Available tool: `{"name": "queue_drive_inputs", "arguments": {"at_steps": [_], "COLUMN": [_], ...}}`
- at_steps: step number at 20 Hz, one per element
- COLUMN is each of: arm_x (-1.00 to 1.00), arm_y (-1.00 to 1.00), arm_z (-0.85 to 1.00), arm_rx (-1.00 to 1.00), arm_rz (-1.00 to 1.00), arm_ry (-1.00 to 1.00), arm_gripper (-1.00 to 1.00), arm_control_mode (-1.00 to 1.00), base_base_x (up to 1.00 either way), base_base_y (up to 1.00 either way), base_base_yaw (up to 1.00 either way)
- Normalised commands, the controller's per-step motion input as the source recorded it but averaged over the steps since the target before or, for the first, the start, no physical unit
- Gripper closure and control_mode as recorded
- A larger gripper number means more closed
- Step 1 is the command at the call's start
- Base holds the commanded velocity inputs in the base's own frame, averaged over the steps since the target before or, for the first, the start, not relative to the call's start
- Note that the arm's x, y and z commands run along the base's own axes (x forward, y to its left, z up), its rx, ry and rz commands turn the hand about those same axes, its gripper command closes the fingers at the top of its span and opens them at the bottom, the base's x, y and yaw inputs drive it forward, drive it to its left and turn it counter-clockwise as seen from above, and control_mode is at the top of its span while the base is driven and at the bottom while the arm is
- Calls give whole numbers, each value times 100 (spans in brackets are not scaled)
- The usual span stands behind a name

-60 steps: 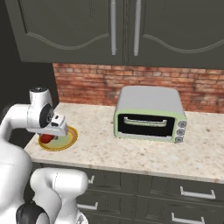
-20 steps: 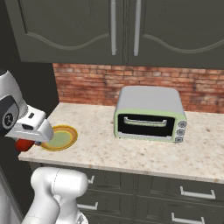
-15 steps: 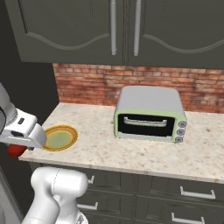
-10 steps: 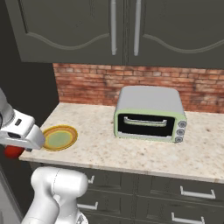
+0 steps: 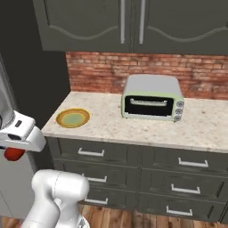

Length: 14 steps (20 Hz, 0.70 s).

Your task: Pick the bell pepper from the counter and place it in the microwave. Then turn on the microwave.

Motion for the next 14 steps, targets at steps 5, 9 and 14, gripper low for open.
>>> {"name": "queue_drive_inputs", "arguments": {"at_steps": [5, 9, 14], "arm_x": [0, 0, 0], "arm_y": [0, 0, 0], "arm_z": [0, 0, 0], "arm_rx": [0, 0, 0], "arm_rz": [0, 0, 0], "arm_ry": [0, 0, 0], "arm_gripper": [100, 100, 100], "arm_control_mode": [100, 100, 100], "base_base_x": [-65, -36, -18], "base_base_y": [57, 95, 99], "base_base_yaw": [0, 0, 0]}}
